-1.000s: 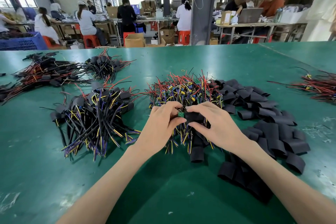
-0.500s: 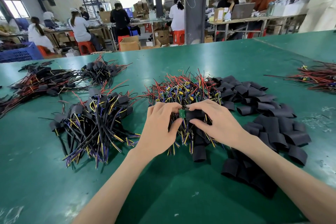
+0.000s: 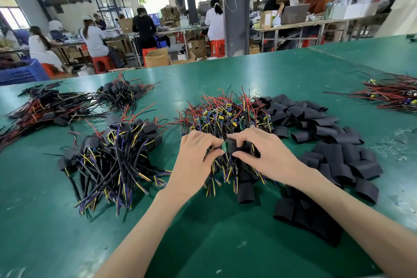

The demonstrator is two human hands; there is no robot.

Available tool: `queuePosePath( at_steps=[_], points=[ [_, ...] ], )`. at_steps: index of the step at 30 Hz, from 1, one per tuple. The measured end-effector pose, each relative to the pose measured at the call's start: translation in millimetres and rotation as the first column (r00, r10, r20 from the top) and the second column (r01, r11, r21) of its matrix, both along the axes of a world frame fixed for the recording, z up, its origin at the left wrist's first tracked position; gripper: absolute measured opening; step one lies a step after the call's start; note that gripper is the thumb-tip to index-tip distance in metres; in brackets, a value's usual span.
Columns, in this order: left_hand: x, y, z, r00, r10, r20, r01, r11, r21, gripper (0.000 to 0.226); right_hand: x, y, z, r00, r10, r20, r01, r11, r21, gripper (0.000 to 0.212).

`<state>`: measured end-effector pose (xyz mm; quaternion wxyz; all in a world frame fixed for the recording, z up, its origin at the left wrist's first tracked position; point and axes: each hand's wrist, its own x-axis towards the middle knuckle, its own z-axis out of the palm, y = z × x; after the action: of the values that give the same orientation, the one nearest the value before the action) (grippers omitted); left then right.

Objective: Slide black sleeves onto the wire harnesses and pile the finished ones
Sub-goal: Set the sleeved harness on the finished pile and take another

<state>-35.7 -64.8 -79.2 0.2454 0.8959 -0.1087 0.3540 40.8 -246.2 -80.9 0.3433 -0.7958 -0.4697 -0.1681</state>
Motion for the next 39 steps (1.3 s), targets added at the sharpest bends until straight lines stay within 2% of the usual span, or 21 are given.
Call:
queuePosePath(
  at_steps=[5, 13, 21, 27, 34, 39],
  points=[
    [-1.0, -1.5, -0.4, 1.000, -0.007, -0.023, 0.007, 1.000, -0.007, 0.012, -2.0, 2.7, -1.3, 0.999, 0.036, 0.014, -0.036, 0.999, 0.005, 0.018],
    [-3.7, -2.2, 2.9, 0.999, -0.013, -0.046, 0.008, 0.994, -0.113, 0.023, -2.2, 5.2, -2.9, 0.998, 0.029, 0.061, -0.032, 0.999, 0.037, 0.018],
    [-4.1, -4.2, 1.7, 1.000, 0.003, -0.009, -0.004, 0.997, -0.081, 0.026, -2.6, 5.6, -3.0, 0.998, 0.034, 0.060, -0.036, 0.999, 0.033, 0.017],
    [-3.2, -2.3, 0.8, 0.994, -0.100, -0.037, 0.097, 0.991, -0.092, 0.034, -5.1, 6.3, 0.6, 0.999, 0.039, 0.005, -0.039, 0.995, 0.094, 0.011],
    [-0.2, -1.7, -0.6, 0.998, -0.049, 0.050, 0.055, 0.991, -0.118, 0.025, -10.0, 7.4, 4.1, 0.991, 0.065, -0.120, -0.052, 0.992, 0.112, 0.015],
    [-1.5, -2.7, -2.3, 0.997, -0.074, -0.027, 0.071, 0.992, -0.108, 0.041, -8.7, 6.0, 2.6, 0.990, 0.056, -0.131, -0.043, 0.995, 0.095, 0.010]
  ],
)
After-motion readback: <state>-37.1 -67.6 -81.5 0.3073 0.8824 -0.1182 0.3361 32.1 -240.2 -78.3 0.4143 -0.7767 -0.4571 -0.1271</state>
